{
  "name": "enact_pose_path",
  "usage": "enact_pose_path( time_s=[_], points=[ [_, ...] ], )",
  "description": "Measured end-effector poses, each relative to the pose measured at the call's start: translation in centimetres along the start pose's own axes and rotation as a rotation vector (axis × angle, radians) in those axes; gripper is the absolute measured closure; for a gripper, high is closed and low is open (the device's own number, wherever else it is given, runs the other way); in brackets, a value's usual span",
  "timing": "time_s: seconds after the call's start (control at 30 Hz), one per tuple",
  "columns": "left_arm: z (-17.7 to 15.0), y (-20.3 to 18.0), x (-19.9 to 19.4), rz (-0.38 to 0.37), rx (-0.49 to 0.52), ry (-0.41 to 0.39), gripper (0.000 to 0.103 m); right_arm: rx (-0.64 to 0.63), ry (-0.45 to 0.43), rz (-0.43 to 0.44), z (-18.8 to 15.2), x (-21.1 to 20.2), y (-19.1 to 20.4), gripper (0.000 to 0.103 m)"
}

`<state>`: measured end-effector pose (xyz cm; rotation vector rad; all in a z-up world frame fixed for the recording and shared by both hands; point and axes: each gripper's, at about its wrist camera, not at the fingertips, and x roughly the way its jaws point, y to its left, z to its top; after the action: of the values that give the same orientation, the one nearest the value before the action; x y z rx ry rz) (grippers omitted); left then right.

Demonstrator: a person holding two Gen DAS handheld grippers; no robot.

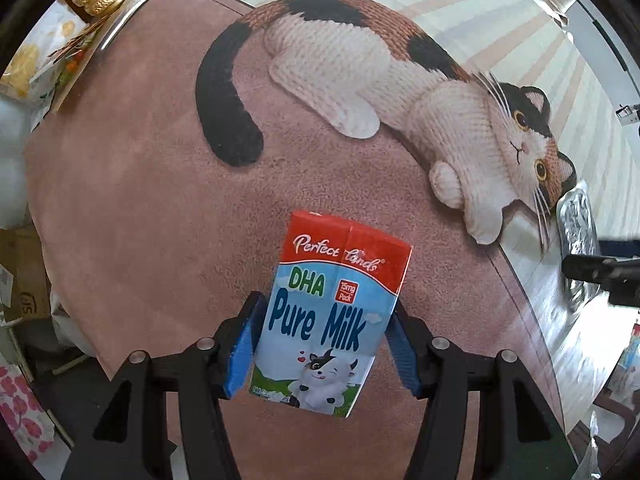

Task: Collect trash
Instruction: 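Grasp the silver blister pack with the right tool and lift it, then carry the milk carton and blister pack over the trash bin and open both tools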

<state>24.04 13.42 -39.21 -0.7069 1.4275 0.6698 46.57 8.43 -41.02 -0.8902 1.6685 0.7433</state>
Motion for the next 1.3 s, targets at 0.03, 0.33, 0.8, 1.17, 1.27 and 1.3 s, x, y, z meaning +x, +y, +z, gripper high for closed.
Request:
enact_pose_path(
  time_s=[0.03, 0.33, 0.8, 1.17, 1.27, 1.3],
  points=[
    [0.3, 0.2, 0.1, -0.005, 0.003, 0.008, 0.046, 0.081, 0.003, 0.060, -0.3, -0.1, -1.1, 0.033],
    [1.9, 1.1, -0.1, -0.030, -0.006, 0.004, 0.049, 0.122, -0.087, -0.011, -0.3, -1.1, 0.2, 0.013],
    [-0.5, 1.7, -4.6, 0.059, 0.078, -0.211, 0.051, 0.210, -0.307, -0.023, -4.9, -6.2, 1.4, 0.037],
    [-5.5, 5.0, -10.4, 0.041, 0.050, -0.379, 0.051, 0.219, -0.473, 0.017, -13.9, -10.7, 2.5, 0.037],
    [-7.8, 6.7, -12.1, 0.030, 0.035, -0.418, 0.051, 0.210, -0.510, 0.022, -17.5, -9.4, 6.5, 0.037],
    [-8.6, 7.4, -12.6, 0.022, 0.029, -0.427, 0.051, 0.207, -0.521, 0.024, -18.8, -9.4, 7.5, 0.037]
  ],
)
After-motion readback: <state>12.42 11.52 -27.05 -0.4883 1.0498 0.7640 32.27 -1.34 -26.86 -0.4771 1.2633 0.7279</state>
